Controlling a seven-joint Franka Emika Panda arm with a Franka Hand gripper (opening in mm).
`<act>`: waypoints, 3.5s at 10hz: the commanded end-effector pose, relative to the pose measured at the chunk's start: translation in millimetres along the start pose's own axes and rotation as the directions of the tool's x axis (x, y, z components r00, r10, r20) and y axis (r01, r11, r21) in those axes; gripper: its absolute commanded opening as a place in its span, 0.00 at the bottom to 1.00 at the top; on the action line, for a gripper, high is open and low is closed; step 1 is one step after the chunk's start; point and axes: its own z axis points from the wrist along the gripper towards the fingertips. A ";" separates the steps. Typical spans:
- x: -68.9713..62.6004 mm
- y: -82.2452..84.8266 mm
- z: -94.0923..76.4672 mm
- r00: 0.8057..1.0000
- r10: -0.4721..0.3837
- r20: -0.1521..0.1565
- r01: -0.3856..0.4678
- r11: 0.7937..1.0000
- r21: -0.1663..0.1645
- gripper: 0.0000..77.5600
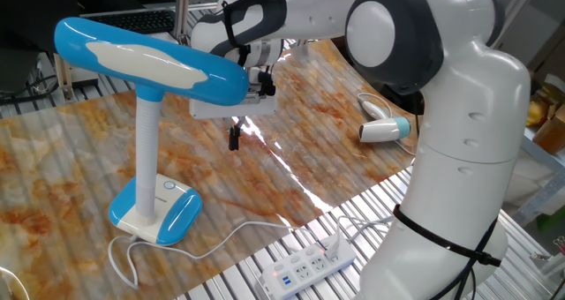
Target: Turn off the desk lamp by pressing the button
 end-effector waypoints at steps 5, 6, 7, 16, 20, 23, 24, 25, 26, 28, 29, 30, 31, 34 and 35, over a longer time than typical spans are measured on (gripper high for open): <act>16.0 -18.2 -21.9 0.998 -0.065 0.024 0.064 0.998 0.026 0.00; 18.6 -27.1 -24.6 0.996 -0.079 0.032 0.078 0.996 0.032 0.00; 20.5 -36.0 -26.6 0.995 -0.092 0.042 0.090 0.995 0.039 0.00; 33.5 -61.0 -59.9 0.988 -0.124 0.090 0.119 0.991 0.055 0.00; 33.5 -61.0 -59.9 0.961 -0.159 0.224 0.113 0.972 0.206 0.00; 33.5 -61.0 -59.9 0.964 -0.152 0.219 0.127 0.984 0.122 0.00; 34.3 -61.3 -61.8 0.971 -0.145 0.191 0.132 0.988 0.077 0.00; 39.2 -63.2 -75.1 0.973 -0.145 0.178 0.132 0.988 0.083 0.00; 42.6 -66.2 -90.3 0.976 -0.143 0.165 0.131 0.988 0.082 0.00; 44.1 -73.2 -114.3 0.975 -0.151 0.164 0.139 0.987 0.083 0.00; 44.3 -73.8 -116.2 0.974 -0.153 0.165 0.140 0.987 0.083 0.00; 50.3 -78.1 -141.4 0.972 -0.159 0.175 0.146 0.986 0.082 0.00; 55.7 -77.2 -154.2 0.970 -0.158 0.185 0.145 0.986 0.086 0.00; 69.1 -74.3 -175.0 0.967 -0.161 0.198 0.147 0.986 0.085 0.00; 73.3 -75.8 -177.9 0.958 -0.168 0.232 0.152 0.985 0.084 0.00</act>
